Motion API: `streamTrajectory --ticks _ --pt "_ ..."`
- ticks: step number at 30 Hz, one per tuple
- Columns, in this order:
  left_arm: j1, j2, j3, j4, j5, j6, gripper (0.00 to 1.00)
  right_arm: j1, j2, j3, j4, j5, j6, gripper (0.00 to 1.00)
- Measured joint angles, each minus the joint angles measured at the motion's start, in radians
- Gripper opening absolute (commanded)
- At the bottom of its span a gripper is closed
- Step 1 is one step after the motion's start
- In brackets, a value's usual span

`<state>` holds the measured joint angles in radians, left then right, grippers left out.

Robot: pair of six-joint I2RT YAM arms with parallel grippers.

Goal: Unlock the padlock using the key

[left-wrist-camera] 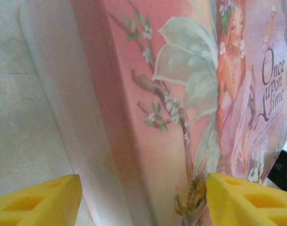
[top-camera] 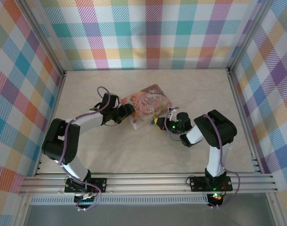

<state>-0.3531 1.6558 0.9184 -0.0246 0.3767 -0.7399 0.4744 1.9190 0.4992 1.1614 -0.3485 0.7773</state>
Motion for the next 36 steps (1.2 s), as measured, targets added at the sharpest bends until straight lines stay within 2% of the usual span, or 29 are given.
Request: streamTrajectory --ticks 19,36 --pt "-0.019 -0.017 -0.032 0.013 0.004 0.0 0.7 -0.03 -0.049 0.002 -0.086 0.003 0.053 0.03" --pt "-0.019 -0.019 -0.045 0.034 0.003 0.0 0.7 -0.058 -0.065 0.025 -0.158 -0.061 0.023 0.02"
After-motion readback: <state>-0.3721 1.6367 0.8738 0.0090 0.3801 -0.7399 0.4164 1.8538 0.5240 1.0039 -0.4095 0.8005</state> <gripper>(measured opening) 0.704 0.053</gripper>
